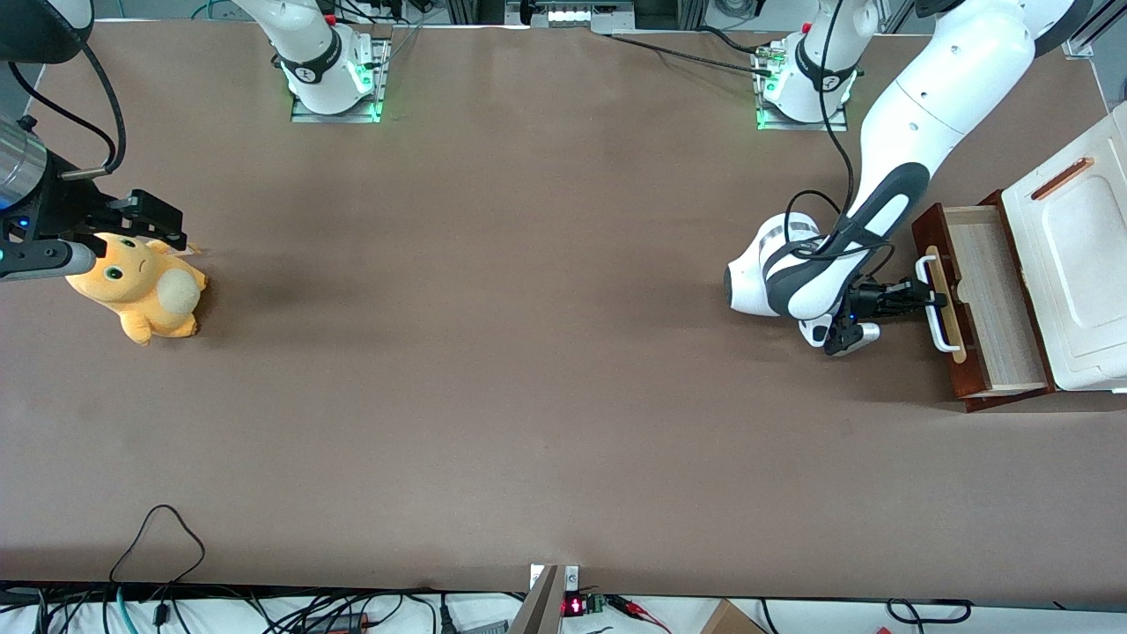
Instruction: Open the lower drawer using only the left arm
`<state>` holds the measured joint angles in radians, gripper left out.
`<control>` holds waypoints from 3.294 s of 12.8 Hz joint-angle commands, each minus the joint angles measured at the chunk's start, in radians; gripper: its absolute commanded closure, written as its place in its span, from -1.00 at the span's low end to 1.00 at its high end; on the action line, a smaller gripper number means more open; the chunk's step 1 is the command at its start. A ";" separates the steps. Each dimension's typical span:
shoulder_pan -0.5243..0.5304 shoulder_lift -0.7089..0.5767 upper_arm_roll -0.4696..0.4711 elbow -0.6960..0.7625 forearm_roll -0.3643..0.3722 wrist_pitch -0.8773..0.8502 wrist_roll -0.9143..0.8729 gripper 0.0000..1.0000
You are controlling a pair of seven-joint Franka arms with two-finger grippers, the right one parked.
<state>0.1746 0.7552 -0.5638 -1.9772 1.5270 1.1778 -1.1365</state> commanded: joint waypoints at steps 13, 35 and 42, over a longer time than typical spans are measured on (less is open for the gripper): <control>-0.046 -0.135 -0.039 0.070 -0.120 0.143 0.128 -0.96; -0.176 -0.737 0.518 0.333 -1.515 0.387 1.023 -1.00; -0.176 -0.737 0.519 0.334 -1.515 0.411 1.052 -1.00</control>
<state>0.0106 0.0469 -0.0639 -1.6141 0.0316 1.5721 -0.1242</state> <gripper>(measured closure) 0.000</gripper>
